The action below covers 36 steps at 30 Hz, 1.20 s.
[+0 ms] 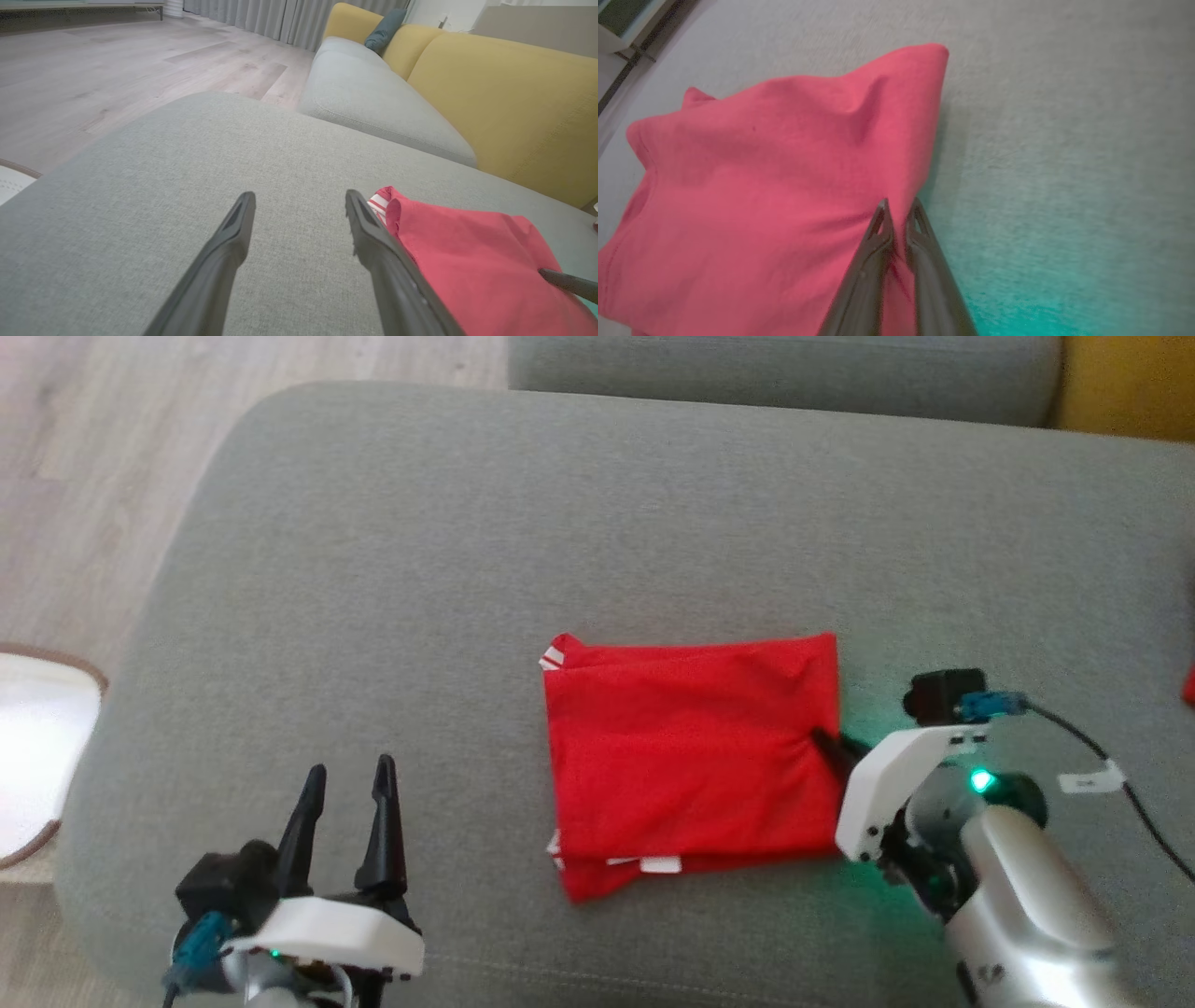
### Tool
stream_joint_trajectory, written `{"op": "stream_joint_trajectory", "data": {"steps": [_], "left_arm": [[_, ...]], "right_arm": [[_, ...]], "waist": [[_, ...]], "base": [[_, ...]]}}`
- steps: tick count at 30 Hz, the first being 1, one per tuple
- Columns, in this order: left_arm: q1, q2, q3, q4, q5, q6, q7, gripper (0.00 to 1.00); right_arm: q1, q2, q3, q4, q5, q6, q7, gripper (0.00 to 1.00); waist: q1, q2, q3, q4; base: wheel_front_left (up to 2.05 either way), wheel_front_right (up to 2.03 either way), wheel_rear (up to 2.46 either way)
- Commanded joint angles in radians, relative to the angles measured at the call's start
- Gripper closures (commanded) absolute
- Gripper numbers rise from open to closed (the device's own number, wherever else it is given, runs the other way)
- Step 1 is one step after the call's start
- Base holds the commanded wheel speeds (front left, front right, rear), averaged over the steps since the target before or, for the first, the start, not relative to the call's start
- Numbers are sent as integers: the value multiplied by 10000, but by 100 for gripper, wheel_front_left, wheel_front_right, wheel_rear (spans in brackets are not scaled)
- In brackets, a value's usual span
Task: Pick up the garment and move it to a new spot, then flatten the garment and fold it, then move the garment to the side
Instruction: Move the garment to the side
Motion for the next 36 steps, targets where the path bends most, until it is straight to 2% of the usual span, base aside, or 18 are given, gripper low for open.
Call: {"op": "stream_joint_trajectory", "data": {"steps": [1,7,12,18,22,28,36], "left_arm": [[-483,-48,368,-364,132,-2,-122,0],[-608,-55,363,-487,347,-88,-122,0],[-814,-58,281,-570,517,-163,-122,0],[-1163,-48,170,-687,708,-240,-122,0],[-1465,-22,7,-725,845,-320,-122,0],[-1823,-25,-255,-612,878,-393,-119,0],[-1729,-37,-319,-558,750,-300,-120,0]], "right_arm": [[-599,-183,74,-379,-58,65,-199,100],[-868,-810,-413,-927,-349,65,-652,100],[-818,-1291,-896,-1738,-548,65,-589,100],[-911,-1423,-1314,-2753,-735,65,-276,100],[-1160,-1398,-1487,-3205,-875,65,-100,100],[-1337,-1586,-1767,-3632,-1017,65,142,100],[-1325,-1800,-2047,-3636,-1325,65,338,100]], "waist": [[0,0,59,-159],[0,0,321,-1055],[0,0,640,-2123],[0,0,1243,-3440],[0,0,1623,-3992],[0,0,1761,-4118],[0,0,1450,-3644]], "base": [[0,0,0],[0,0,0],[0,0,0],[0,0,0],[0,0,0],[0,0,0],[0,0,0]]}}
